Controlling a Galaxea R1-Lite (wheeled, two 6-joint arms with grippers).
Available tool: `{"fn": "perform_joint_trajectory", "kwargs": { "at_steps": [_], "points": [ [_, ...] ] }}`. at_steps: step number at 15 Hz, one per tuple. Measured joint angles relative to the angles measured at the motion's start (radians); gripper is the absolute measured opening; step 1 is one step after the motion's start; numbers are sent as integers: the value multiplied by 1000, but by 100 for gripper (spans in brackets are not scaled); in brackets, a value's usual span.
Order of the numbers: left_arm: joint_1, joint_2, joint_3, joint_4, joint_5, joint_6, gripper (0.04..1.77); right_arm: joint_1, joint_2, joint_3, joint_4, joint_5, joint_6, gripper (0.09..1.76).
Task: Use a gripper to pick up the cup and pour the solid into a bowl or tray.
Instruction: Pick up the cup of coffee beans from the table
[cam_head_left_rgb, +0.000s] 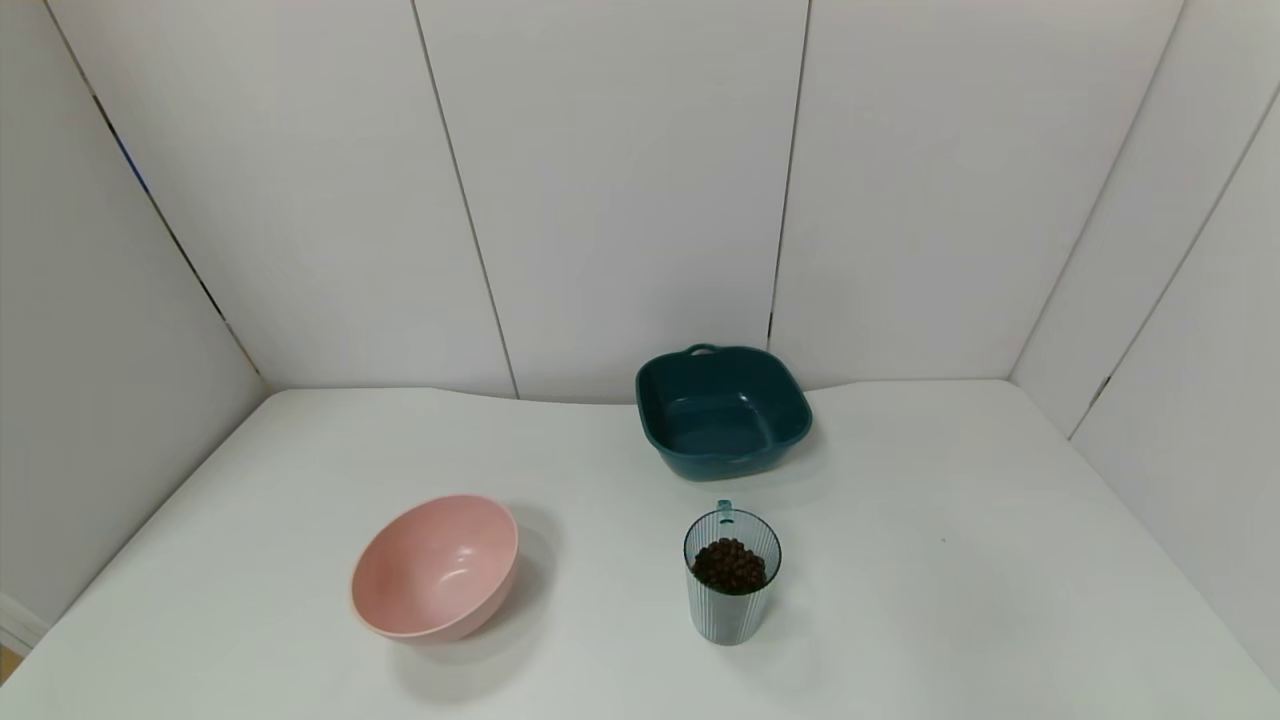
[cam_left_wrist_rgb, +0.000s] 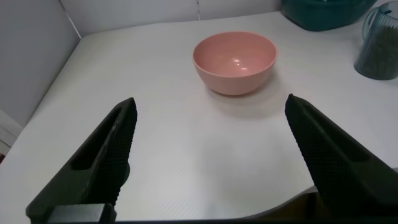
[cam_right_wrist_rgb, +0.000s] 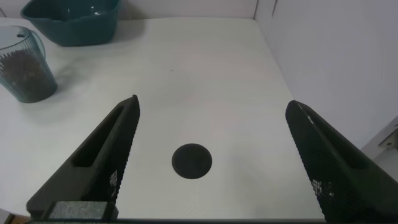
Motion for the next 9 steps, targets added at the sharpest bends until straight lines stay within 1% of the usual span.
{"fn": "perform_joint_trajectory", "kwargs": {
  "at_steps": [2, 4, 6, 9],
  "points": [
    [-1, 15, -39, 1, -7, -5, 172, 0, 0, 0, 0, 0, 0, 171],
    [0, 65, -95, 1, -11, -8, 172, 0, 0, 0, 0, 0, 0, 171],
    [0, 149, -164, -5, -13, -7, 172, 0, 0, 0, 0, 0, 0, 171],
    [-2, 299, -309, -12, -26, -5, 172, 0, 0, 0, 0, 0, 0, 171]
  ]
}}
